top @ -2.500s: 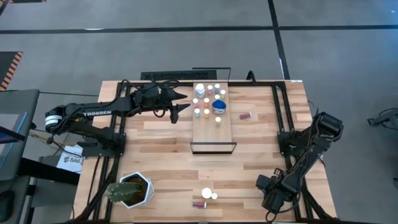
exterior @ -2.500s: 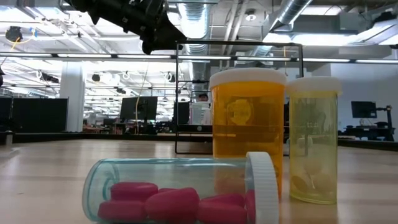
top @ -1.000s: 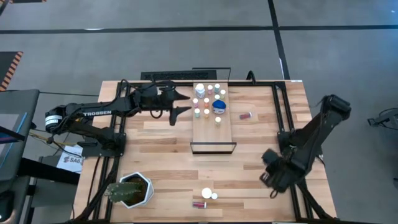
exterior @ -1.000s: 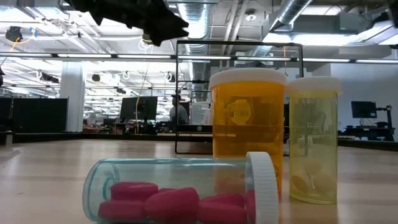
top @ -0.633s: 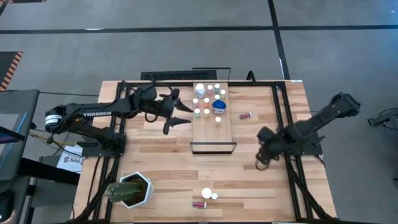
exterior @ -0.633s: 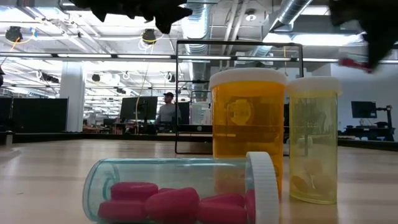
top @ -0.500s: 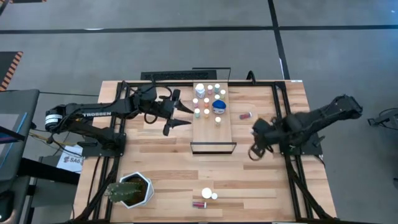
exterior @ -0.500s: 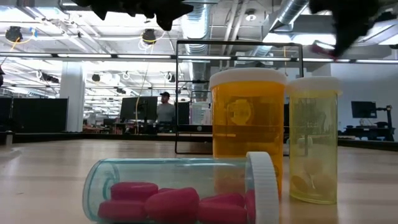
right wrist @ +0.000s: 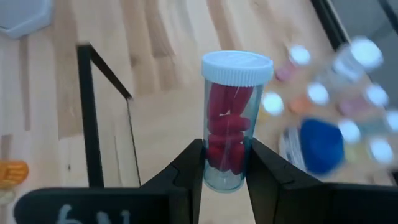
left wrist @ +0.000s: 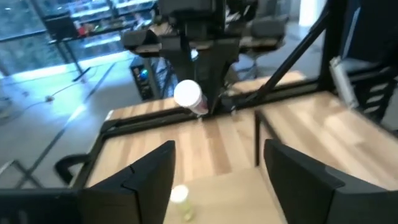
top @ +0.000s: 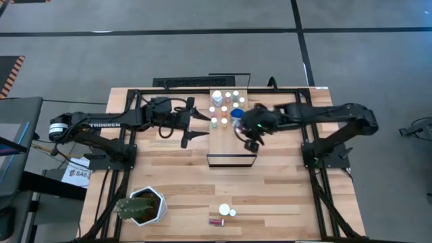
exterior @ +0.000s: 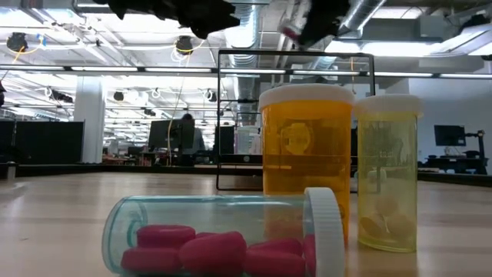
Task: Pick and place medicine bottles onto shelf by color
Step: Put the light blue pill bottle on the shelf
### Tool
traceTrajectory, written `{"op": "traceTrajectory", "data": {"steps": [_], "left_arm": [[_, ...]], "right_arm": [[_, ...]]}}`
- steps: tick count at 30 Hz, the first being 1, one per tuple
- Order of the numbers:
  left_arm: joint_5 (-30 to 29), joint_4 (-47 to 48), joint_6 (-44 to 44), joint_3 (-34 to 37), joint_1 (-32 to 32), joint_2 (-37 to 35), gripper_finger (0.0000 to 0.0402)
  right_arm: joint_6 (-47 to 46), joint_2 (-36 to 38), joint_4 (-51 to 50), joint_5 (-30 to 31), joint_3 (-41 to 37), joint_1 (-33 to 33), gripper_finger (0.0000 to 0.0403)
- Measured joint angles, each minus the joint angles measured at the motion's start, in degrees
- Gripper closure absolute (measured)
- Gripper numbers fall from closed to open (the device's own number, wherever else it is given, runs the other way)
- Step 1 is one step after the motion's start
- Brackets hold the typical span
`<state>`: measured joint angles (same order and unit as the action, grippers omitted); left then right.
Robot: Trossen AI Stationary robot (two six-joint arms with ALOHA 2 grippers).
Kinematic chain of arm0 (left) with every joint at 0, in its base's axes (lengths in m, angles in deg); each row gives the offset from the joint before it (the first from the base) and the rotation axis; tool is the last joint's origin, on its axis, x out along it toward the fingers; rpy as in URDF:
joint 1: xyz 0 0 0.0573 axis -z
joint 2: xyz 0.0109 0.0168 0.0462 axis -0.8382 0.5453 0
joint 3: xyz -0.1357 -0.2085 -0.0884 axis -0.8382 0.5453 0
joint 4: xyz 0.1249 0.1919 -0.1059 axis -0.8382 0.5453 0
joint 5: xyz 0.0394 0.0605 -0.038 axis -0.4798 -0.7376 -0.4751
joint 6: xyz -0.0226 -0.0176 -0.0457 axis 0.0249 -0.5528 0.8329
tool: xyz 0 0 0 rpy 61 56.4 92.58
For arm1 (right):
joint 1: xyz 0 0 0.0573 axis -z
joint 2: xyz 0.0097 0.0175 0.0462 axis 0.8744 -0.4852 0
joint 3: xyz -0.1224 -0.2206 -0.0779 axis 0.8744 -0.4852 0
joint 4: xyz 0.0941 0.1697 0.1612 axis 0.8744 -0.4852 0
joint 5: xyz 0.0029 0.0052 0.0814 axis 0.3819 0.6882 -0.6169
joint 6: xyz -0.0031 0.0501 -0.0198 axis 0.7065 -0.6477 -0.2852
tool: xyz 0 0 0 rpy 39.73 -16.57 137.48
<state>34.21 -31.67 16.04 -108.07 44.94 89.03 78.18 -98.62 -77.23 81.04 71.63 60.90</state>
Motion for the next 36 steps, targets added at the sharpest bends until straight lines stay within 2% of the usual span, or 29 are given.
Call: {"op": "traceTrajectory", "data": {"steps": [6, 9, 18, 26, 30, 36], "left_arm": [[-6.69, 1.96, -3.65, 0.0, 1.88, 0.0, 0.0122], [-8.19, 1.45, -3.7, 0.0, 2.19, 0.0, 0.0111], [-7.98, 1.77, -0.22, 0.0, 2.28, 0.0, 0.0109], [-9.92, 3.8, 2.82, 0.0, 2.28, 0.0, 0.0109], [-10.11, 3.74, 2.91, -0.02, 2.26, 0.0, 0.0126], [-9.97, 3.16, 3.02, -0.02, 2.28, 0.0, 0.0194]], "right_arm": [[8.22, -7.95, 2.48, -7.6, 6.79, 2.79, 0.0295], [10.75, -11.4, 2.25, -9.19, 9.93, 3.23, 0.0295], [17.1, -19.32, 2.18, -9.67, 18.7, 3.23, 0.0295], [20.26, -21.01, 2.9, -9.74, 21.37, 3.23, 0.0295], [20.51, -21.01, 3.3, -9.71, 21.37, 3.23, 0.0295], [20.68, -21.01, 3.48, -9.57, 21.37, 3.25, 0.0295]]}}
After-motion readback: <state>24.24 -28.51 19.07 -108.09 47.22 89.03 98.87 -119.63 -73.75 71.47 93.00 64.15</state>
